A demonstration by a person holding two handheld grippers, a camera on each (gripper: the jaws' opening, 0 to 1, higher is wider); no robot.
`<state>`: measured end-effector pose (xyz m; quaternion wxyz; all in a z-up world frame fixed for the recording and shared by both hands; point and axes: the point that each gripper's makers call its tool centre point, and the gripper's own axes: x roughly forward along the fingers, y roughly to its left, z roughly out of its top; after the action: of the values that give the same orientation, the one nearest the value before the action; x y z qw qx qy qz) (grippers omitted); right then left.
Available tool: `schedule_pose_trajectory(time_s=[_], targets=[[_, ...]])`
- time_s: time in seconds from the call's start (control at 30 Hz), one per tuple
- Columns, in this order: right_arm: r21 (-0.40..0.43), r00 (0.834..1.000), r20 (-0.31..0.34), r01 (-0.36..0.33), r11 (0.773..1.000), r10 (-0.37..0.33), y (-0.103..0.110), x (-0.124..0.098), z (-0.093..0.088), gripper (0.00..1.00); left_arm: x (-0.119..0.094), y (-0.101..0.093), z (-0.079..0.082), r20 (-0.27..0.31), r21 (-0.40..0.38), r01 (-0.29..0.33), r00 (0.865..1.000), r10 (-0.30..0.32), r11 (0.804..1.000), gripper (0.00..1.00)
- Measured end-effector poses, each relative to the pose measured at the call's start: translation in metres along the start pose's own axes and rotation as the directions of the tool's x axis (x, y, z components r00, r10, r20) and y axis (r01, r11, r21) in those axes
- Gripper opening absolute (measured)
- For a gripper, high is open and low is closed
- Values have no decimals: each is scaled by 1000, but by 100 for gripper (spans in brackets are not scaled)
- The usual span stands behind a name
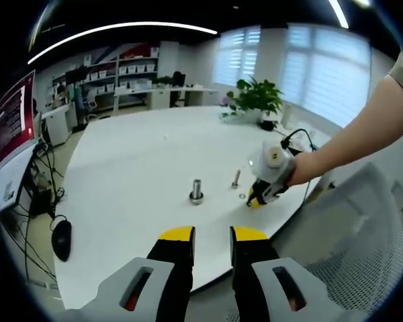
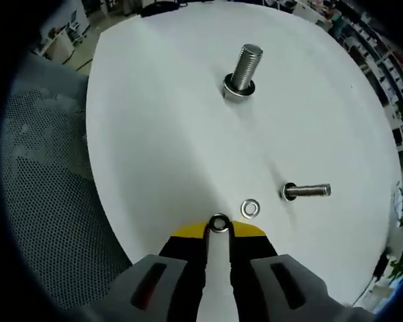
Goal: Place the washer onto the threaded stud by aligning its center hole with the stud, sliding it down to the base, and recovering from edge contact or off-axis alignment until the washer reaches the visible bottom stop.
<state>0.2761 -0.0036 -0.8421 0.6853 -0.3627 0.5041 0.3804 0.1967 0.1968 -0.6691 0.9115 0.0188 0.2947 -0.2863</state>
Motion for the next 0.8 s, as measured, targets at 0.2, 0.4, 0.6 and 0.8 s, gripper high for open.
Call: schedule_pose_trajectory(time_s=[0.2,0.4,0.6,0.8], targets=[[18,1000,0,-25,1000,25,0,0,0,14,0,0,1,2,-2,-1,1000,1,1000,18],[45,1000,-12,-22,999,22,-6,-2,-5,14,0,1,1,3,-5,-1,1000,1,1000,18],[94,999,36,9,996,-13,-26,-18,-1,14,0,1,1,5,-7,-2,1000,2,1000,18],[150,996,74,29,988,-41,-46,-31,2,14,0,1,1,4,-3,-3,1000,3,1000,18]])
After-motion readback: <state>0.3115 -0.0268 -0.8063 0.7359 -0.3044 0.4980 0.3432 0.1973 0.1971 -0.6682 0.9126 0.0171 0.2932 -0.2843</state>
